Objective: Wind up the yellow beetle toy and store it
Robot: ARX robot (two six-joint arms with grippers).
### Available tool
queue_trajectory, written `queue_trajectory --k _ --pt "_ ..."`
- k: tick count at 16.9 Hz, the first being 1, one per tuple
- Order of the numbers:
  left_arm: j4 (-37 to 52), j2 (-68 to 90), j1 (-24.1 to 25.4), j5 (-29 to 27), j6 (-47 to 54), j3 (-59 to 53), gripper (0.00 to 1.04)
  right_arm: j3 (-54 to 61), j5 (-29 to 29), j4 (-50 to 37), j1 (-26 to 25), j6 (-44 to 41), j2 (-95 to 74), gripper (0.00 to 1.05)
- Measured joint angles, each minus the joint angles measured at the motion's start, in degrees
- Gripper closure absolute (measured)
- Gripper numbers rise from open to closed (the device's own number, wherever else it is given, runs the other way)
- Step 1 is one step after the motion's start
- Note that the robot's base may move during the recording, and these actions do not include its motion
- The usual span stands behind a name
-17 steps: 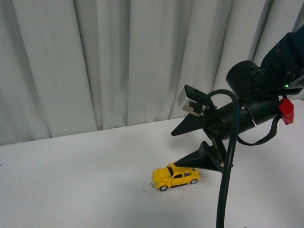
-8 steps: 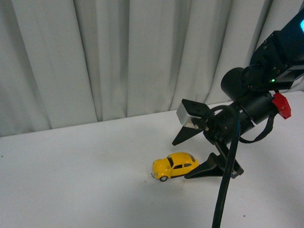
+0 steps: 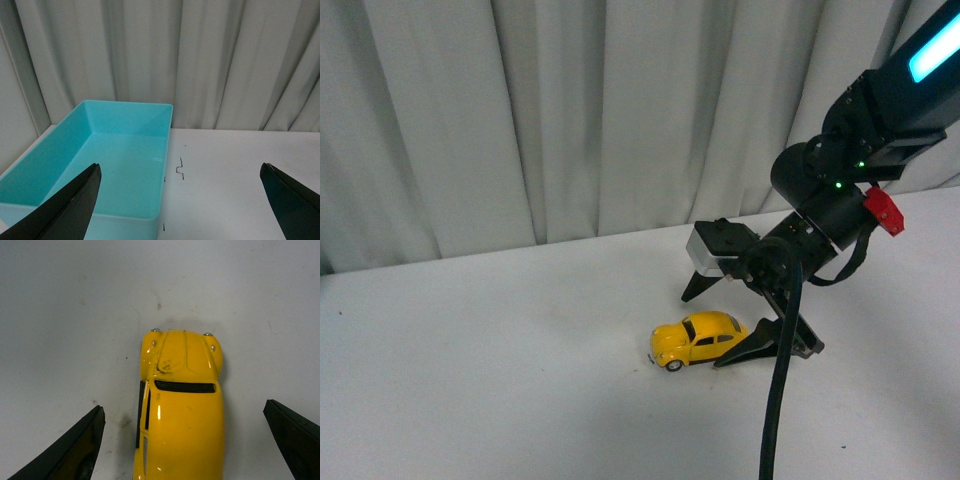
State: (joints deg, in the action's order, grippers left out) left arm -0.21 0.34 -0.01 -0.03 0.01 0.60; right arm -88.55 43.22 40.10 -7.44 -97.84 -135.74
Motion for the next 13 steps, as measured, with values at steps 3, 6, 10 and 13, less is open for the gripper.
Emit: queue_trajectory --k 3,6,10,13 --pt "0.00 0.00 0.00 0.00 0.00 0.00 0.07 -1.53 -1.88 2.25 0.94 -0.98 -1.77 0.07" --pt "0.00 0.00 0.00 0.00 0.00 0.00 0.07 -2.27 -2.40 1.90 1.55 -1.09 -2.16 0.25" --pt "0.00 0.00 0.00 -0.02 0.00 0.00 0.07 -3.48 -2.58 1.95 2.56 -1.22 -2.82 0.62" --pt "0.00 0.00 0.00 0.00 0.00 0.00 0.07 -2.93 -1.16 0.11 3.39 0.28 -2.86 0.62"
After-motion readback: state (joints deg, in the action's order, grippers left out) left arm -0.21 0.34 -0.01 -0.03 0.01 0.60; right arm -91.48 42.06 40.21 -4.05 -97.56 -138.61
